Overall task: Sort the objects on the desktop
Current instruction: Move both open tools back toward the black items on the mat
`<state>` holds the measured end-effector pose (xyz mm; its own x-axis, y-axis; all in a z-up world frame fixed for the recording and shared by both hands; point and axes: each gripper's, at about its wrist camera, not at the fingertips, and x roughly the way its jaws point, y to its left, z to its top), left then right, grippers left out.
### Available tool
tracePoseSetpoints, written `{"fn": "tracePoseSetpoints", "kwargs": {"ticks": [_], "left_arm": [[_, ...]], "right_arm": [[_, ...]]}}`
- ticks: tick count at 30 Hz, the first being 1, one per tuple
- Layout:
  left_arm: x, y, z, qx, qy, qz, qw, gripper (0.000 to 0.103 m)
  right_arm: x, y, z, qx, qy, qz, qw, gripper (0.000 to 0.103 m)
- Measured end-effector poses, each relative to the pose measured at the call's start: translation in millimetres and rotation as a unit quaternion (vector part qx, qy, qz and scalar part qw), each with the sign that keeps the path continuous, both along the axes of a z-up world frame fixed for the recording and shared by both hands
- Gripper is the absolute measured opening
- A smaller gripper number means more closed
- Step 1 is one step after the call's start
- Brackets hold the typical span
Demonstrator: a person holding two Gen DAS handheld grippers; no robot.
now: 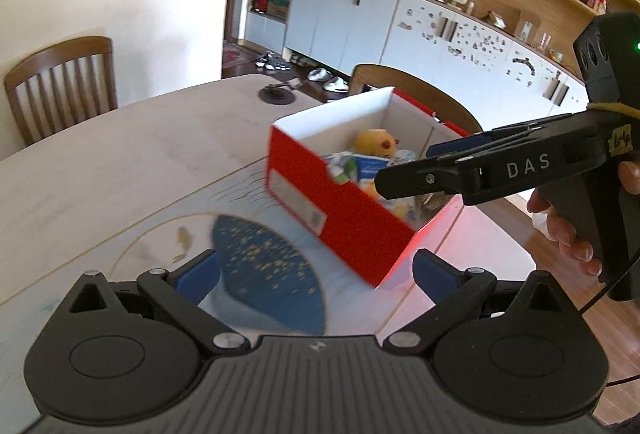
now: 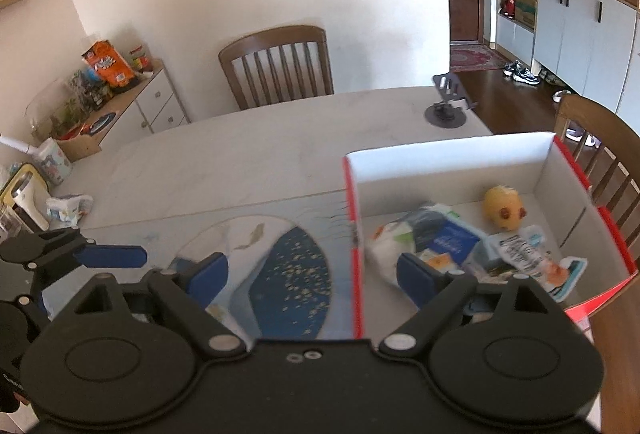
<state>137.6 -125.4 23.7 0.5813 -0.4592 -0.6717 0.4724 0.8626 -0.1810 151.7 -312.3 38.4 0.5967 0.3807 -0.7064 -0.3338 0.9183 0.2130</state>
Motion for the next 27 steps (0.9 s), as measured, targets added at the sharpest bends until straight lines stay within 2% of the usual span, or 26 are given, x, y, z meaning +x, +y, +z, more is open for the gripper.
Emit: {"fn": "tracePoseSetpoints", "kwargs": {"ticks": [5, 12, 23, 27], "left_arm": [[-15, 30, 0, 0.006, -0.012, 0.015, 0.9998, 0.103], [-19, 78, -5, 0.013, -0.006, 0.059, 0.9982, 0.103], [-8, 131, -19, 0.015, 0.003, 0.11, 0.9938, 0.103], [6, 142, -28, 0.019, 0.027, 0.124, 0.9918, 0.103]], "right_arm": [[-8, 26, -3, 0.001, 0.003, 0.01, 1.0, 0.091], [-21, 59, -13, -0.004, 0.012, 0.033, 0.999, 0.091], [-44, 109, -34, 0.004, 0.004, 0.043, 0.999, 0.091], [-53, 127, -43, 0.001, -0.004, 0.043, 0.999, 0.091]]}}
